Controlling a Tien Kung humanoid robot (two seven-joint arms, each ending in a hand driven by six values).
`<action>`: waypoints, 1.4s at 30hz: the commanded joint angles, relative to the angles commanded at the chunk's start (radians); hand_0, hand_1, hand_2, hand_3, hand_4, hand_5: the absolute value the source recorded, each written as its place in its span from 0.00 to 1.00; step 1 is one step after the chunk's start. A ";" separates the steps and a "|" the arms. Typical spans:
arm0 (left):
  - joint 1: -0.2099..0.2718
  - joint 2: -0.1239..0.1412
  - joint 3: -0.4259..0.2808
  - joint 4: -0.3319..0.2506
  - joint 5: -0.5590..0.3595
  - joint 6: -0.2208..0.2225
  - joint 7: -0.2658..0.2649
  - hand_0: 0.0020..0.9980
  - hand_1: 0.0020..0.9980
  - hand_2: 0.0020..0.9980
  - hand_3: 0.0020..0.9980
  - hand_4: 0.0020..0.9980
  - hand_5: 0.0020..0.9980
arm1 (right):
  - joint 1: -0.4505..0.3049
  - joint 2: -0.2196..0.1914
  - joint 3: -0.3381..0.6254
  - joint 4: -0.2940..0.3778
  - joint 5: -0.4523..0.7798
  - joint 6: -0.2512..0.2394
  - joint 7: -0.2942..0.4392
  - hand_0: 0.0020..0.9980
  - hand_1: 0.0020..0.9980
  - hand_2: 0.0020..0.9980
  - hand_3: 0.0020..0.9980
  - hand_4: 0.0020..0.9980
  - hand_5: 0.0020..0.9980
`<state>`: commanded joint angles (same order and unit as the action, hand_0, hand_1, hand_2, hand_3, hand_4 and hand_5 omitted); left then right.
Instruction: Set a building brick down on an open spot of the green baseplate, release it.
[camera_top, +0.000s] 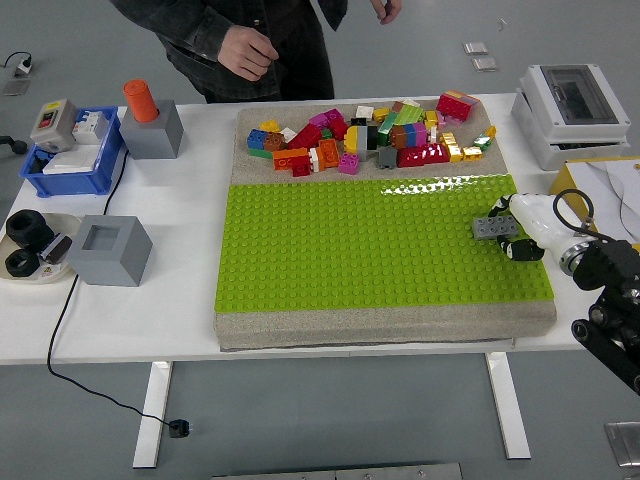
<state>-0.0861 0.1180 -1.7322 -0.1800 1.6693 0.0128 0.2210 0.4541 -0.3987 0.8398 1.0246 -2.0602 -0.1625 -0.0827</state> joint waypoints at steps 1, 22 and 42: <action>0.000 0.000 0.001 0.000 0.000 0.000 0.000 0.66 0.65 0.66 0.67 0.69 0.22 | -0.001 0.000 0.000 0.001 0.001 -0.001 0.001 0.63 0.67 0.69 0.56 0.65 0.16; 0.000 0.000 0.003 0.000 -0.005 0.001 -0.004 0.66 0.65 0.66 0.67 0.69 0.21 | 0.004 -0.013 0.012 0.033 0.034 0.002 -0.006 0.63 0.67 0.68 0.55 0.63 0.17; -0.002 0.000 -0.004 0.000 0.004 0.000 -0.002 0.66 0.65 0.66 0.67 0.70 0.21 | 0.112 0.098 -0.126 0.129 0.152 -0.007 -0.012 0.63 0.67 0.69 0.55 0.63 0.22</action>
<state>-0.0884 0.1177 -1.7358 -0.1800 1.6729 0.0123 0.2191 0.5661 -0.3006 0.7135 1.1538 -1.9080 -0.1696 -0.0942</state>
